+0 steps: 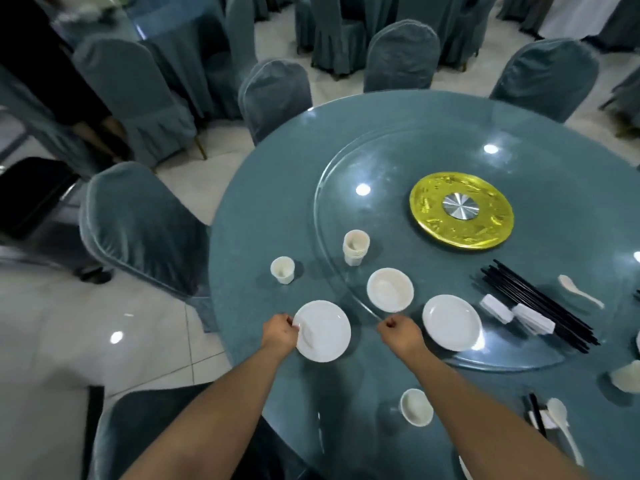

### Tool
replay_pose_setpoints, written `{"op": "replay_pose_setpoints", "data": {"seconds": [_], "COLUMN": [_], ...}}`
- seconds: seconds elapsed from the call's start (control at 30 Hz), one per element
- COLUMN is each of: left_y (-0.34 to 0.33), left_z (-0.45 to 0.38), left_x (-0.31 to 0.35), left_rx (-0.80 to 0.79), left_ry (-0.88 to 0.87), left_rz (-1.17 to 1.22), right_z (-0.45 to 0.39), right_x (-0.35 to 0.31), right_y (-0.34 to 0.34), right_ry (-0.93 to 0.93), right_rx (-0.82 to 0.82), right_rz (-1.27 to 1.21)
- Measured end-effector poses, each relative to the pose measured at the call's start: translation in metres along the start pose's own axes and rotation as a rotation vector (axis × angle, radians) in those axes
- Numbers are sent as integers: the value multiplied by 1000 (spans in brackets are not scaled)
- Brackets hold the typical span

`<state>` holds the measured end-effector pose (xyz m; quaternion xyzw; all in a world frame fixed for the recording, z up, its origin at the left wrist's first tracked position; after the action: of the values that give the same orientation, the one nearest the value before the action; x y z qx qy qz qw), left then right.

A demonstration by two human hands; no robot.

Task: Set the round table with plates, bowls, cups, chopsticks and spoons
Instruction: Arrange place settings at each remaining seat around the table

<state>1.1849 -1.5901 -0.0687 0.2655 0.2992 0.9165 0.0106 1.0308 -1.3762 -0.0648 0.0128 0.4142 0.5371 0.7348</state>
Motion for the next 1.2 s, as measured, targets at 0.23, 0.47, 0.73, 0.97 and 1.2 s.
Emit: {"op": "replay_pose_setpoints", "data": {"seconds": [0.23, 0.47, 0.73, 0.97, 1.2], "left_y": [-3, -20, -20, -6, -21], "left_z": [-7, -22, -15, -31, -51], "left_x": [-65, -82, -65, 23, 116], "left_rx": [11, 33, 30, -9, -55], "left_ry": [105, 136, 127, -46, -182], "left_rz": [73, 94, -64, -51, -100], "right_z": [-3, -12, -17, -21, -34], "right_x": [2, 9, 3, -13, -10], "right_y": [-43, -60, -47, 4, 48], "right_ry": [-6, -68, -106, -100, -93], "right_rx": [-18, 13, 11, 56, 92], "right_rz": [55, 40, 65, -7, -79]}}
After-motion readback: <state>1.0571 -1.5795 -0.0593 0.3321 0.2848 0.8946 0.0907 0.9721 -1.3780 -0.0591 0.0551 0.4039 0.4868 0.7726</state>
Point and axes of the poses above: each hand's wrist, its own z-axis away from the middle knuckle, its own y-axis out of the back of the hand, x = y × z, the point moved 1 cm from there along -z, towards the middle knuckle, and after that the axes turned 12 degrees about -x, right-handed, at the moved point
